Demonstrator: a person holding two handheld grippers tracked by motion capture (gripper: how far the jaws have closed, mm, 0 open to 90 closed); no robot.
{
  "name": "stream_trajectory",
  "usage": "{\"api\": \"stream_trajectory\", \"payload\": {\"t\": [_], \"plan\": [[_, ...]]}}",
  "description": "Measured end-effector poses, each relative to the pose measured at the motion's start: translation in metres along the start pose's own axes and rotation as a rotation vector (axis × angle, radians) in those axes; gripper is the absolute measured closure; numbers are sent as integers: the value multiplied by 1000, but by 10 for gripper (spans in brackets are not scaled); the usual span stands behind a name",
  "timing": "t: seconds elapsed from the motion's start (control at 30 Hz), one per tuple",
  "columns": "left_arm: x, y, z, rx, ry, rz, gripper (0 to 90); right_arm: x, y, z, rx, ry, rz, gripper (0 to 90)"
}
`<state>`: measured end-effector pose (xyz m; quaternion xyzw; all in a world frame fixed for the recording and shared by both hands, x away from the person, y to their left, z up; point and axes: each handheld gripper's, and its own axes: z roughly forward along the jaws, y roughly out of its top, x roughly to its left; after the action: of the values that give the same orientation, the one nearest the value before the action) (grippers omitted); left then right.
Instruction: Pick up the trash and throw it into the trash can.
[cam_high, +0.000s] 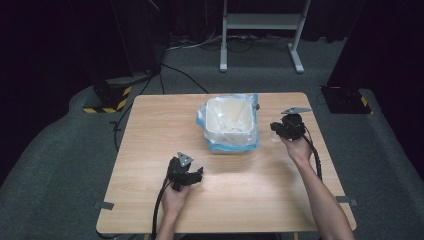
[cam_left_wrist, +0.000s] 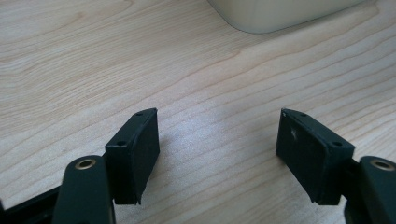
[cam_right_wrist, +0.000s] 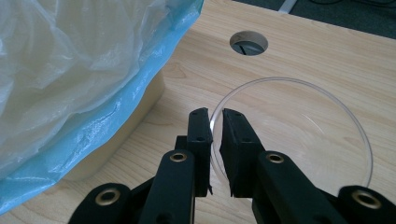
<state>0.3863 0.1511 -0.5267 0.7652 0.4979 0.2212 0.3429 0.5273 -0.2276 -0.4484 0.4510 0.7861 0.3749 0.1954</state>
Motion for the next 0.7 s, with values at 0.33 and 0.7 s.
{"api": "stream_trajectory", "payload": {"t": [0.33, 0.7], "plan": [[0, 0, 0, 0, 0, 0, 297, 0, 1, -8, -19, -2, -14, 834], [0, 0, 0, 0, 0, 0, 297, 5, 5, -22, -44, 12, -28, 843]]}}
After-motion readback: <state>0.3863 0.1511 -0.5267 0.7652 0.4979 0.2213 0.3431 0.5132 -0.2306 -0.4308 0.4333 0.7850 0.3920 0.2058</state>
